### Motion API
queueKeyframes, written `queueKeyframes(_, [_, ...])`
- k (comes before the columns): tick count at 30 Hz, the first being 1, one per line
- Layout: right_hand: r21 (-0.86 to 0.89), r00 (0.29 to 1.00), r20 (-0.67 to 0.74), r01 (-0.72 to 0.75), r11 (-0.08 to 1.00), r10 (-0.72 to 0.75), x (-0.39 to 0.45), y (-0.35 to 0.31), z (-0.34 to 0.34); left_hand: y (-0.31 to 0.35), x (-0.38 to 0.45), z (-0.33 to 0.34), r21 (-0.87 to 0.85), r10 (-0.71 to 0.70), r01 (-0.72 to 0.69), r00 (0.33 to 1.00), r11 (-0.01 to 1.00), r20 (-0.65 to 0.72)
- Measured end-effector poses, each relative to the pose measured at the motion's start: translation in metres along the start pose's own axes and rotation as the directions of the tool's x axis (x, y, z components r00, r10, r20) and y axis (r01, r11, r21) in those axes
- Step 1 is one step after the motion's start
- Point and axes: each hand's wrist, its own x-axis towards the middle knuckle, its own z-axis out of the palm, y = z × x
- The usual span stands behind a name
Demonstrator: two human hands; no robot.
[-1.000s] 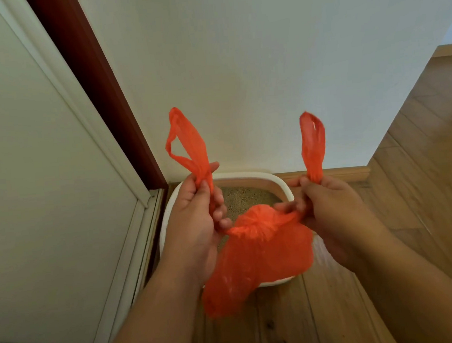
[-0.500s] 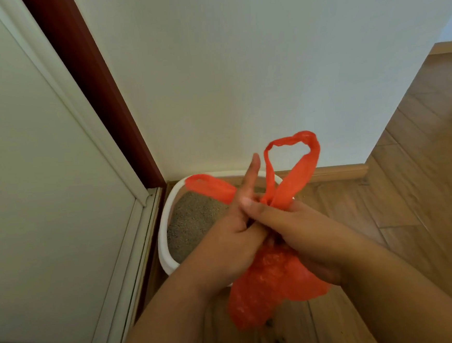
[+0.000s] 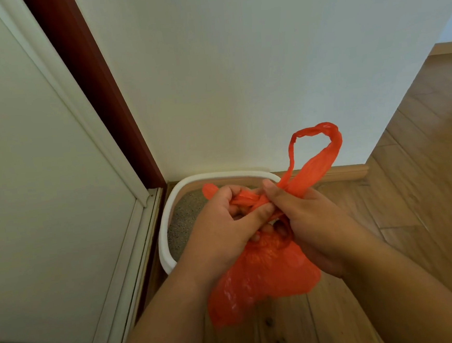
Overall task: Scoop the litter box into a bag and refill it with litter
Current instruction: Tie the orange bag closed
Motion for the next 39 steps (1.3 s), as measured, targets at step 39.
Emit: queueKeyframes(39, [-0.605, 0.910, 0.027, 0.345, 0.717, -0.415, 0.011, 0.011, -0.008, -0.007, 0.006, -0.006, 0.022, 0.216, -0.216, 0.955, 0.976, -0.203])
